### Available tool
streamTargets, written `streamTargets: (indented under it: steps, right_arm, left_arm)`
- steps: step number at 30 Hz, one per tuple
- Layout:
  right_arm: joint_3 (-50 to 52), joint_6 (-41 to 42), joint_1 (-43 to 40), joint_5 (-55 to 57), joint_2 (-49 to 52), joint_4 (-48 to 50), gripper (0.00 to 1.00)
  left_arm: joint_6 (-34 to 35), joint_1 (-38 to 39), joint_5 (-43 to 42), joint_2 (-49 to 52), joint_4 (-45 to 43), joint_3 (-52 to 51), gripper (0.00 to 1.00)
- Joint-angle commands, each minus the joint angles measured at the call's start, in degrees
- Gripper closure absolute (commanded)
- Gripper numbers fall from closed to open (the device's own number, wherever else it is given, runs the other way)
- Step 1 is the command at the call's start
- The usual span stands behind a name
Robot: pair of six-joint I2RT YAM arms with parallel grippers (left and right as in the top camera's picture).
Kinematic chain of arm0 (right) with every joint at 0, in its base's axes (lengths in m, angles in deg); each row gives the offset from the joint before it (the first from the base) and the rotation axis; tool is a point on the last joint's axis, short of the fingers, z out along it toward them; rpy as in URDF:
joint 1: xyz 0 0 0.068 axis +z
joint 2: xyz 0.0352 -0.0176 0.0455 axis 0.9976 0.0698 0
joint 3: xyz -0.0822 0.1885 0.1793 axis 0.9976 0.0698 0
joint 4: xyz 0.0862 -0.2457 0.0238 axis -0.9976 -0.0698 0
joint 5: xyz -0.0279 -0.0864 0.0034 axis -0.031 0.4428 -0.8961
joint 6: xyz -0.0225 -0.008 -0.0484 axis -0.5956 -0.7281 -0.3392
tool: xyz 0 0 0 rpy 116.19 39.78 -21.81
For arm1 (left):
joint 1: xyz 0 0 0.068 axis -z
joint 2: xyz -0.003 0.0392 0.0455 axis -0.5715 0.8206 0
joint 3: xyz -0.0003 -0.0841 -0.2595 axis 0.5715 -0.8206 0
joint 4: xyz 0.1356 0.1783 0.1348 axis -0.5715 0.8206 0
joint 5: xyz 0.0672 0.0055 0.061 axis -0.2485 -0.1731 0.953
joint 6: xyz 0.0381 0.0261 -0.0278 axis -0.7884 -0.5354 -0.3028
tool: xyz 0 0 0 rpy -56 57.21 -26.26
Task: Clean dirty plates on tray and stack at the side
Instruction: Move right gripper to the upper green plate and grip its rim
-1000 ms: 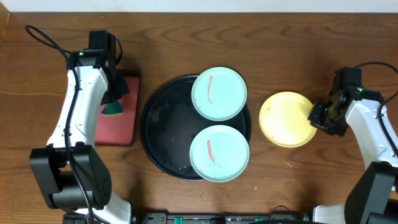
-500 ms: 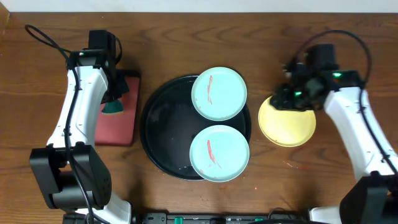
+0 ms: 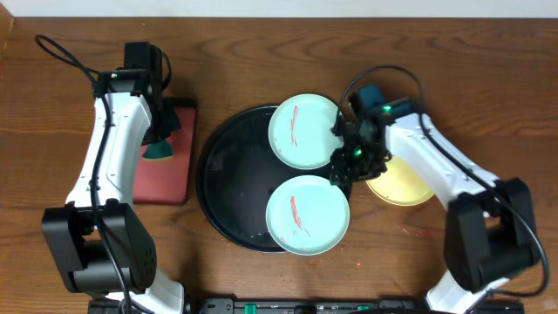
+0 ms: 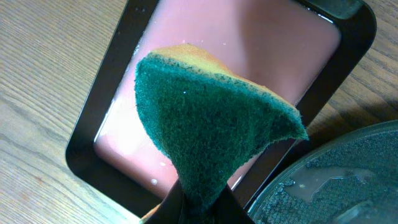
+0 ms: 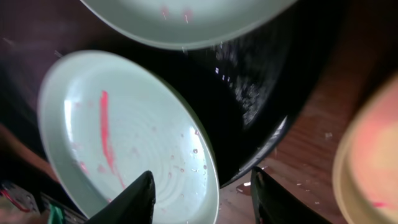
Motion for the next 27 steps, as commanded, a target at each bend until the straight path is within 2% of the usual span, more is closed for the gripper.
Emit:
streamTargets:
  steps: [1,6,14,18,23,27]
  right_arm:
    - [-0.42,-0.55,1.36,-0.35,2.56,-1.14,0.55]
    - [-0.33,-0.55,2.58,-0.33,4.13,-2.32,0.59]
    - [1.68,0.37,4.24,1.70,4.22,-2.27,0.79]
    - [2.05,0.37,5.42,1.79,4.22,-1.31,0.97]
    - [2.03,1.70,9.14,1.77,4.22,3.54,0.99]
    - [1.97,7.89,13.25,2.54,4.22,11.19,0.99]
  left_arm:
    - [0.74,-0.20,0.31,-0.83,0.13,1.25,0.93]
    - [0.74,-0.20,0.31,-0.83,0.11,1.25,0.93]
    - [0.74,-0.20,0.31,-0.83,0.11,1.25,0.92]
    - [0.74,-0.20,0.28,-0.83,0.11,1.25,0.93]
    - [0.74,-0.20,0.28,-0.83,0.11,1.25,0.93]
    - [0.74,-0.20,0.28,-0.83,0.13,1.25,0.93]
